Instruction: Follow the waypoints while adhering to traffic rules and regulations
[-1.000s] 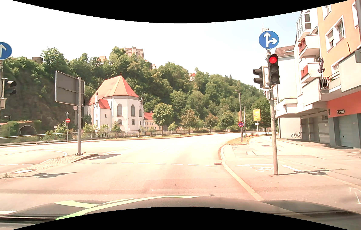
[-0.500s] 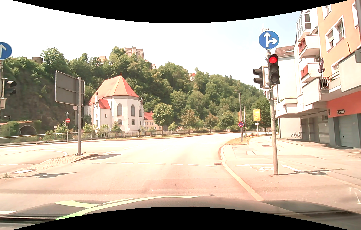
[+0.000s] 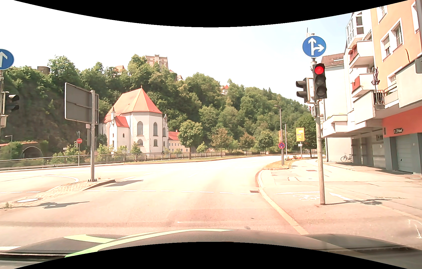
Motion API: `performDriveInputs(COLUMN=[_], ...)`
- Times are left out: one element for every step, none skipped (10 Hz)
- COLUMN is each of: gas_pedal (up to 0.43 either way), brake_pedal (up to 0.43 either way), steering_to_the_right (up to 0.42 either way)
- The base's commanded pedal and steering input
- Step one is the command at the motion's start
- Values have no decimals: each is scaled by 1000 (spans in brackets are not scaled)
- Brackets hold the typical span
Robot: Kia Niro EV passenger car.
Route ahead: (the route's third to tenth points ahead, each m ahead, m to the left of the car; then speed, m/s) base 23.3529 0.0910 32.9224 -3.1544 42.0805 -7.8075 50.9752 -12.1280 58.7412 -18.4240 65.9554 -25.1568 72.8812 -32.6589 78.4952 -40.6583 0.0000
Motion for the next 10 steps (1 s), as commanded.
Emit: performDriveInputs(gas_pedal=[0,0,0,0,0,0,0,0,0,0], brake_pedal=[335,335,335,335,335,335,335,335,335,335], steering_to_the_right=[33,33,33,33,33,33,33,33,33,33])
